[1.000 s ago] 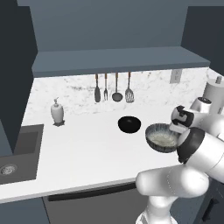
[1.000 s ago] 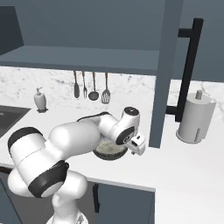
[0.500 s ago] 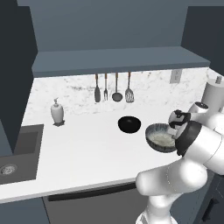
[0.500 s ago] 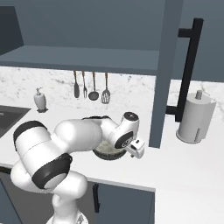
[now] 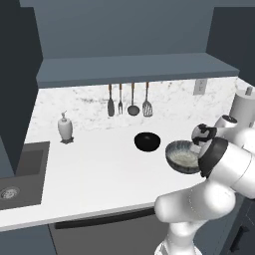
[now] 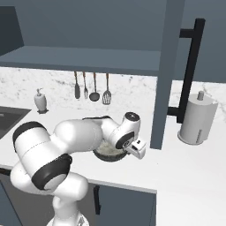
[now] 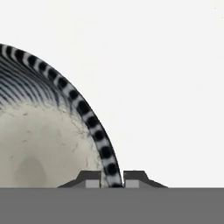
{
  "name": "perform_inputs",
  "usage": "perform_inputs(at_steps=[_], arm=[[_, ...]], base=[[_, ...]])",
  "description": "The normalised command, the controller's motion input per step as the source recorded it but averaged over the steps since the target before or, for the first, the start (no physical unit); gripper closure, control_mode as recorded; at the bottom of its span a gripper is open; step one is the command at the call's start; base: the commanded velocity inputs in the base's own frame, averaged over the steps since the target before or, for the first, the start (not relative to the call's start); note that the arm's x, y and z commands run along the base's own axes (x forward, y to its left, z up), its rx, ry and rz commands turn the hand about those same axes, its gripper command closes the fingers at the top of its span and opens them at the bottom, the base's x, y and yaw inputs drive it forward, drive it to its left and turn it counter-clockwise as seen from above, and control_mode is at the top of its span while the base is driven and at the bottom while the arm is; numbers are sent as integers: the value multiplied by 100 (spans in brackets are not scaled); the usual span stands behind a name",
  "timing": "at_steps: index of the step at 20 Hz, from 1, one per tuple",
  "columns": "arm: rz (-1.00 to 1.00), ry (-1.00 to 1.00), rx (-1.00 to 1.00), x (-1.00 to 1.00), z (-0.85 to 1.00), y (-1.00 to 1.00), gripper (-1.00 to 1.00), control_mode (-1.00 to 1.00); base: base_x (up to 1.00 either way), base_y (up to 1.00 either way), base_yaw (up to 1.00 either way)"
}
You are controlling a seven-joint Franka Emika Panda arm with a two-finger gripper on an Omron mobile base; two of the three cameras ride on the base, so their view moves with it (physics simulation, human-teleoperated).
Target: Pick up the bowls on the counter and stack them on top of one another in the open cabinet. Place the smaller bowl on top of the larger bowl.
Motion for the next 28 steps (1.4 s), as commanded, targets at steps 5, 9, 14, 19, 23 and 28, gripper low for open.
perform_inputs(at_steps=[5,9,14,19,23,28], arm=[[0,-20,0,-59,10,11,100,-100],[0,-27,0,-76,47,40,100,-100],[-3,-10,0,-44,67,79,100,-100],[-5,0,5,-52,77,41,100,-100],[-10,-8,8,-39,88,44,100,-100],[-8,-11,12,-18,99,41,100,-100]], base=[[0,0,0],[0,0,0],[0,0,0],[0,0,0],[0,0,0],[0,0,0]])
